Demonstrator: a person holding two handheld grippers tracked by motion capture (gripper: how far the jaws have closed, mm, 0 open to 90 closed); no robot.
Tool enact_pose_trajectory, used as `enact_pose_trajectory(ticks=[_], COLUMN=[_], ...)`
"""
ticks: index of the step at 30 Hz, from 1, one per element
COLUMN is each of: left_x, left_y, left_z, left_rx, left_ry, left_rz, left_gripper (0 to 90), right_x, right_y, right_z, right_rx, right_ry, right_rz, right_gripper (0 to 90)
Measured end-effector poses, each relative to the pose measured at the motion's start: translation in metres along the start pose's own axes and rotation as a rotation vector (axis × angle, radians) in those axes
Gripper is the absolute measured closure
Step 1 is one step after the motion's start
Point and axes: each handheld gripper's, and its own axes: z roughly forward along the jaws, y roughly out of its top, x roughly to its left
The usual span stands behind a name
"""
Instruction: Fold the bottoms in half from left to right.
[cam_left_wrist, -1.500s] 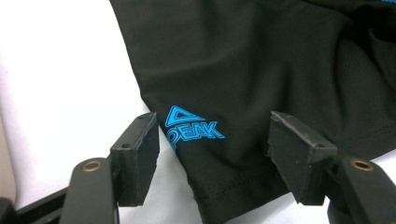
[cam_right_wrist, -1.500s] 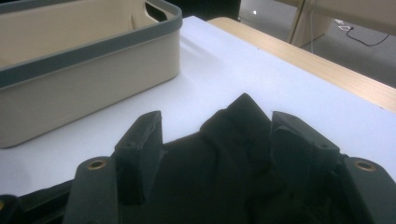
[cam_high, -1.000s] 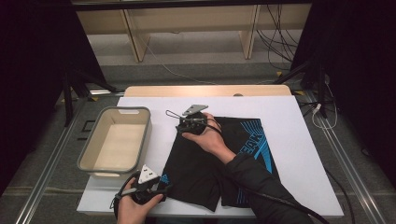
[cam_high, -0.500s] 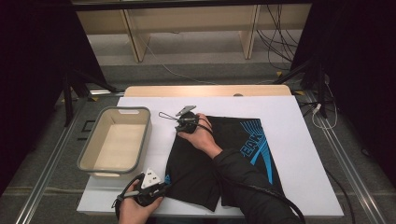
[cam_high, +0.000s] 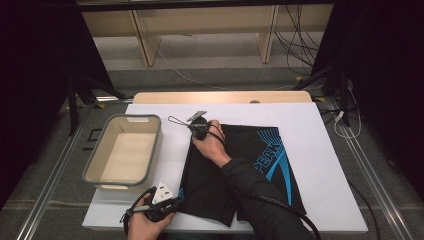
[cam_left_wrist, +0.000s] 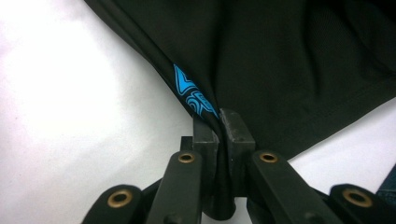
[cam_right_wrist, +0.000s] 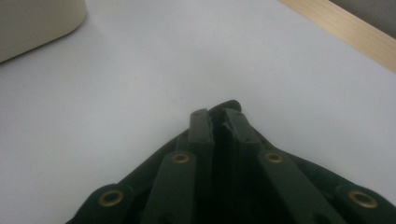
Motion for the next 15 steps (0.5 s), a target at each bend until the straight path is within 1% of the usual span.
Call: enact_pose_trajectory(ticks=[2,4,6,10,12,13,15], left_x=[0.000,0.000,-0.001,-0.002,-0.001,0.000,0.001], left_y=[0.001,0.003,0.005,0.008,0.008,0.008,0.009], left_z=[-0.004,-0.009,-0.013,-0.020,-0.023,-0.025,-0.028], left_rx=[-0.009,-0.034,-0.054,-0.086,-0.103,-0.107,-0.126], left_ry=[-0.003,-0.013,-0.012,-0.009,-0.016,-0.019,-0.014], left_rz=[-0.002,-0.015,-0.013,-0.010,-0.024,-0.027,-0.031], left_gripper=[85.1,85.1,85.2,85.2,85.2,85.2,85.2], right_x=[0.000,-0.002,-0.003,-0.004,-0.005,-0.005,-0.005], right_y=[0.001,0.003,0.005,0.011,0.013,0.014,0.016], right_z=[-0.002,-0.005,-0.009,-0.016,-0.018,-0.019,-0.022], right_rx=[0.001,-0.011,-0.030,-0.048,-0.054,-0.053,-0.066], right_ry=[0.004,0.019,0.025,0.037,0.038,0.043,0.046], right_rz=[-0.001,0.020,0.031,0.046,0.045,0.059,0.059], right_gripper=[85.2,85.9,86.2,86.3,86.4,86.4,86.4])
